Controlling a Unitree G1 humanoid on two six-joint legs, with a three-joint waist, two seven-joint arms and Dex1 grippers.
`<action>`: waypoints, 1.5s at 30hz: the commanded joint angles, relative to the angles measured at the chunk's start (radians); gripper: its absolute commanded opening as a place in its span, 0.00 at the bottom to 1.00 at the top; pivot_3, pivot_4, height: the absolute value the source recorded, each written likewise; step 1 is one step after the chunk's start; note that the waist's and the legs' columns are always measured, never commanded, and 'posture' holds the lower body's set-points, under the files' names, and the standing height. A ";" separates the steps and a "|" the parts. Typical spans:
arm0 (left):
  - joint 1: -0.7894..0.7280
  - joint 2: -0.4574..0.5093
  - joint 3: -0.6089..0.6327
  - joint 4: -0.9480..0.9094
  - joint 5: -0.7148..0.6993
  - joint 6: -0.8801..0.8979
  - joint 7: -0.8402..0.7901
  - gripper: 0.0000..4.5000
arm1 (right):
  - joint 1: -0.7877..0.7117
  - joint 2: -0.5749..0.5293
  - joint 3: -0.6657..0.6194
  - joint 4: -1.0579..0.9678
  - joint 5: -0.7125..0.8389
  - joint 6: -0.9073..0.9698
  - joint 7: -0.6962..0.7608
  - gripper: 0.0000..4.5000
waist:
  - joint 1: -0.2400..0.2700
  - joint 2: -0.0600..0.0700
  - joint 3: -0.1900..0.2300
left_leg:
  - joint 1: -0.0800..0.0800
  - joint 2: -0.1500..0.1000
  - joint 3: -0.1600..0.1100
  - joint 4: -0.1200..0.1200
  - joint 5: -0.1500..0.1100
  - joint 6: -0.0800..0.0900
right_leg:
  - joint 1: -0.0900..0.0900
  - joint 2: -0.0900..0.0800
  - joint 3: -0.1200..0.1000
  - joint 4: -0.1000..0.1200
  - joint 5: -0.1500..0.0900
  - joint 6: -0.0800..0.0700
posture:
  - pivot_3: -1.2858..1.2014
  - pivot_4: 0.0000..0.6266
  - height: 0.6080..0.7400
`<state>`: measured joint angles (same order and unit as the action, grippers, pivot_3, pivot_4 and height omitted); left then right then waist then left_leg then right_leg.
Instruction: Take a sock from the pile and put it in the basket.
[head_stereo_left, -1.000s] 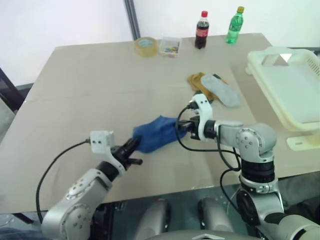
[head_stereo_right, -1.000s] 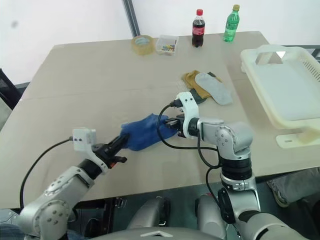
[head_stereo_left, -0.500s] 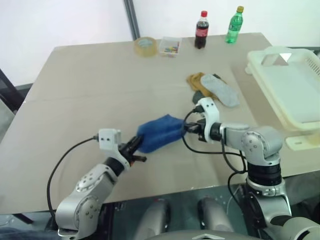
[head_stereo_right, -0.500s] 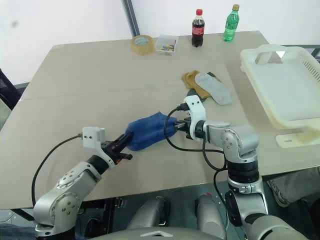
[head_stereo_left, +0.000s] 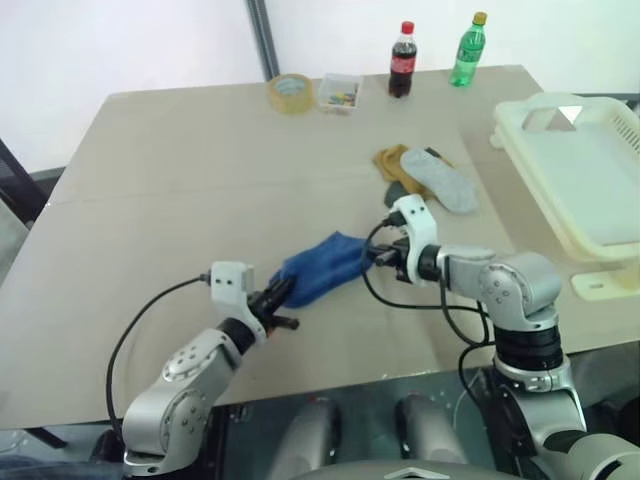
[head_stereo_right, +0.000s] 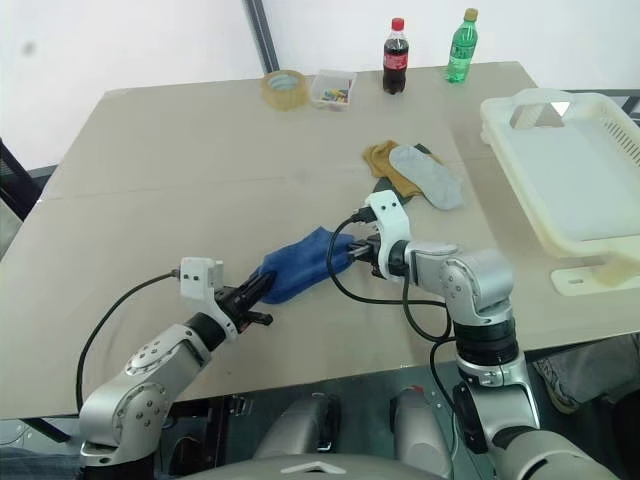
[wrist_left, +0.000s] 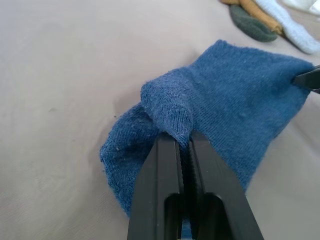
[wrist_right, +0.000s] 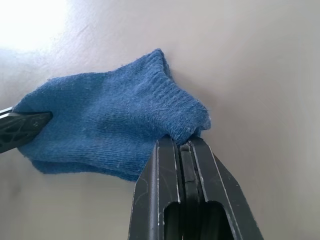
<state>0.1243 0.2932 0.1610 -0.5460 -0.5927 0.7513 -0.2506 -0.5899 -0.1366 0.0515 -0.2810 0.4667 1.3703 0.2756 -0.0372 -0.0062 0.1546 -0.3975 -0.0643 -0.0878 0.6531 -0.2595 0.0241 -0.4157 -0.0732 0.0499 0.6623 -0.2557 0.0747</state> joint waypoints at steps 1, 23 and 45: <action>0.029 0.017 -0.022 -0.032 0.006 -0.007 -0.018 0.00 | 0.002 -0.019 0.024 -0.012 -0.001 -0.028 0.016 0.19 | 0.000 0.000 0.000 | 0.000 0.000 0.000 0.000 0.000 0.000 | 0.000 0.000 0.000 0.000 0.000 0.000 | 0.52 0.24 1.00; -0.048 0.094 -0.091 0.134 0.116 -0.123 -0.143 0.00 | 0.033 -0.092 0.332 0.271 -0.257 -0.633 0.199 0.57 | 0.010 0.000 -0.001 | 0.001 0.000 -0.001 0.000 0.000 0.000 | 0.001 0.000 -0.002 -0.001 0.000 0.000 | 0.52 0.24 1.00; -0.199 0.167 -0.133 0.364 0.138 -0.256 -0.408 0.08 | 0.134 -0.148 0.311 -0.001 -0.361 -0.754 0.153 0.58 | 0.023 0.002 -0.014 | 0.004 -0.001 -0.003 0.000 -0.002 0.003 | 0.004 -0.001 -0.004 -0.001 0.000 0.000 | 0.52 0.24 1.00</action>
<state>-0.0755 0.4638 0.0198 -0.1861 -0.4297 0.4777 -0.6392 -0.4436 -0.2963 0.3506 -0.2597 0.1208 0.7222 0.4130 -0.0142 -0.0043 0.1405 -0.3935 -0.0648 -0.0913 0.6531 -0.2613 0.0274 -0.4113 -0.0739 0.0461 0.6609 -0.2557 0.0748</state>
